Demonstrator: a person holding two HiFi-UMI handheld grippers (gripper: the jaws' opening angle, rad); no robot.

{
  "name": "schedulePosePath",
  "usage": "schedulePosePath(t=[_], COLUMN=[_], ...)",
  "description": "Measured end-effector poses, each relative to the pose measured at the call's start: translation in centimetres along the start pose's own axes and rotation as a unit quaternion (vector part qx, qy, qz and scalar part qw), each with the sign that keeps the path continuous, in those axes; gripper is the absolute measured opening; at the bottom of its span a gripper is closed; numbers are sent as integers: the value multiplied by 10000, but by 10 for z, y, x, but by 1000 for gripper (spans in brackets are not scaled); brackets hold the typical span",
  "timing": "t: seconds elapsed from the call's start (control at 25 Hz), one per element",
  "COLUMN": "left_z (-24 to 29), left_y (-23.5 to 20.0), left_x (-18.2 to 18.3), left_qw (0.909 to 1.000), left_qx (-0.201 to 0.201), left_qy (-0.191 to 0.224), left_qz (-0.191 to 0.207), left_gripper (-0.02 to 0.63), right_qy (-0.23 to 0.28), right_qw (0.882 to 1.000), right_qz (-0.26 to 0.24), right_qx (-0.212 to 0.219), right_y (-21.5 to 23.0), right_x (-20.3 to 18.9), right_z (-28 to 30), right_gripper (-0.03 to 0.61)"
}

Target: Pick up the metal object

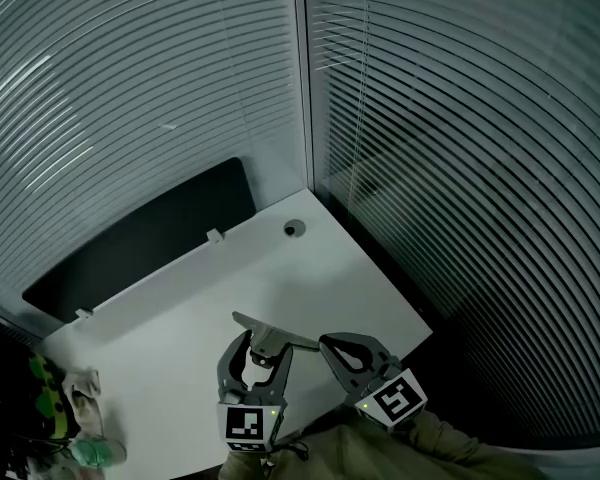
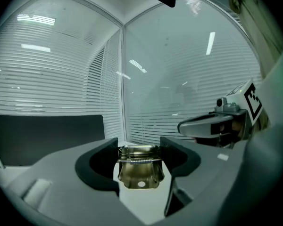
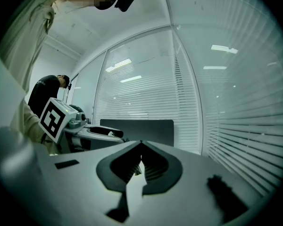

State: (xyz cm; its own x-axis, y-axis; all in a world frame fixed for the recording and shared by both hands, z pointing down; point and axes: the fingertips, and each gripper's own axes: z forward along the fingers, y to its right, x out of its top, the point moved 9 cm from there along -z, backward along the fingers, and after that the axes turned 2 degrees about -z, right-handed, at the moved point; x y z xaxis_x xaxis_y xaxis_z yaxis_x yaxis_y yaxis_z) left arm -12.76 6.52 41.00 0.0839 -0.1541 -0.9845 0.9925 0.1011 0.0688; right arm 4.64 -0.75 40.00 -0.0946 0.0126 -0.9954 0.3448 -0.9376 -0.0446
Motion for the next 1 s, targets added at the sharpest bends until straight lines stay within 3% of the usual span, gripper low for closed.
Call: schedulePosePath(t=[1.0], left_z=[-21], left_y=[3], left_x=[4], left_qw=[9998], left_qx=[16], left_qy=[159], left_qz=[99], left_gripper=[288], right_qy=[113], right_qw=[9997], right_qz=[-224], right_qx=[29], right_y=[-17], right_x=[8], right_z=[-6], right_gripper=[3])
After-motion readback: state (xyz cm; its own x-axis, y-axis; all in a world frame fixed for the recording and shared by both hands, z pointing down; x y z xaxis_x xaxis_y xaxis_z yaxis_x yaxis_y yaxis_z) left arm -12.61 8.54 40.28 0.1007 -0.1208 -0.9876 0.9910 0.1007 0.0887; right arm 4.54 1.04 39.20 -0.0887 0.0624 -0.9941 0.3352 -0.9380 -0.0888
